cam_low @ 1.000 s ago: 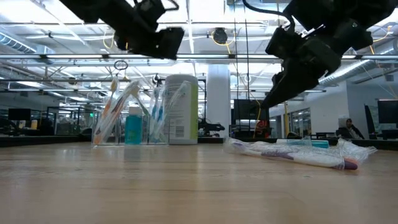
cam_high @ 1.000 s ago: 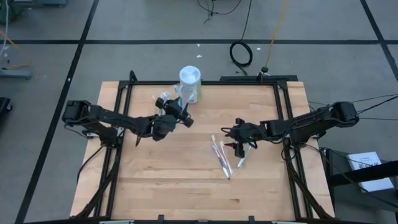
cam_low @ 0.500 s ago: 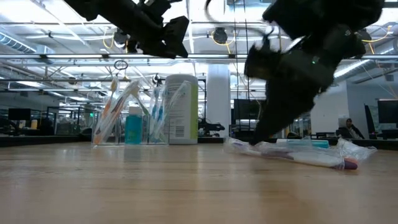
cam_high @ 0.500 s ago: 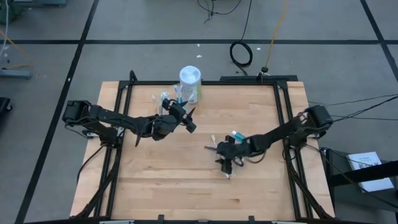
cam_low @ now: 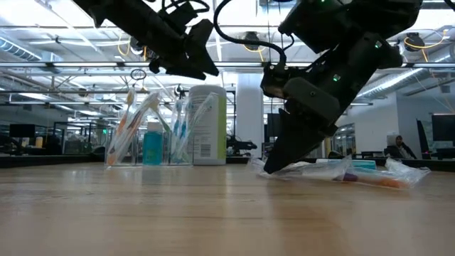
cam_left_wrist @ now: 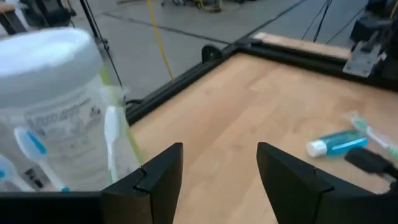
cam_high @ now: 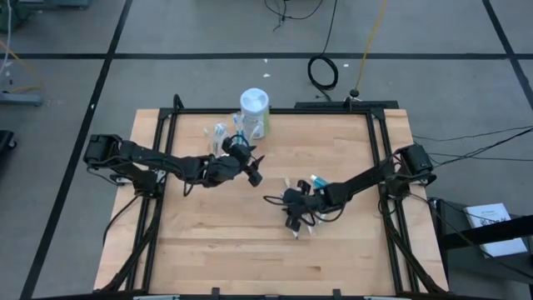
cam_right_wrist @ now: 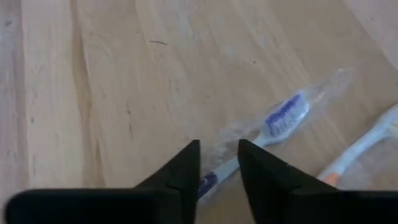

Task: Pick & Place toothbrushing station
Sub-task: Put the purple toothbrush into the transparent organizer

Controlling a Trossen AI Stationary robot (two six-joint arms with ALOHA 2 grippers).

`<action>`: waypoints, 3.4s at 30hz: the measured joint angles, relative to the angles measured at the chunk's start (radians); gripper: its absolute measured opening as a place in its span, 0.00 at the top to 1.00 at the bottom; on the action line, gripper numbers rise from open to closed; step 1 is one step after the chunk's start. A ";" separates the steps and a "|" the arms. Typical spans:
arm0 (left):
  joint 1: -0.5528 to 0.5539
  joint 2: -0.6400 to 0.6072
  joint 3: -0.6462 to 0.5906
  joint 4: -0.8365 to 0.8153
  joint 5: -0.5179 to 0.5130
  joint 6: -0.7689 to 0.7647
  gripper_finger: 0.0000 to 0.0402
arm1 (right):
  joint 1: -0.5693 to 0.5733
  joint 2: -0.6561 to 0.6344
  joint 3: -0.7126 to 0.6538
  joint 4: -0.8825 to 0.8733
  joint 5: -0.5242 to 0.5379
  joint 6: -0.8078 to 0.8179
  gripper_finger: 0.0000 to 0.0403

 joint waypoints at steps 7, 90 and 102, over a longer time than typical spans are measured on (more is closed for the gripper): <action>-0.003 0.000 0.000 -0.061 0.008 -0.030 0.47 | 0.000 0.001 -0.001 0.044 0.031 -0.091 0.98; -0.219 -0.188 0.318 -1.412 -0.141 1.028 0.88 | -0.046 -0.241 -0.003 0.019 0.097 -0.561 0.99; -0.049 -0.185 0.400 -1.760 -0.280 1.319 0.88 | -0.046 -0.241 -0.032 0.026 0.099 -0.584 0.99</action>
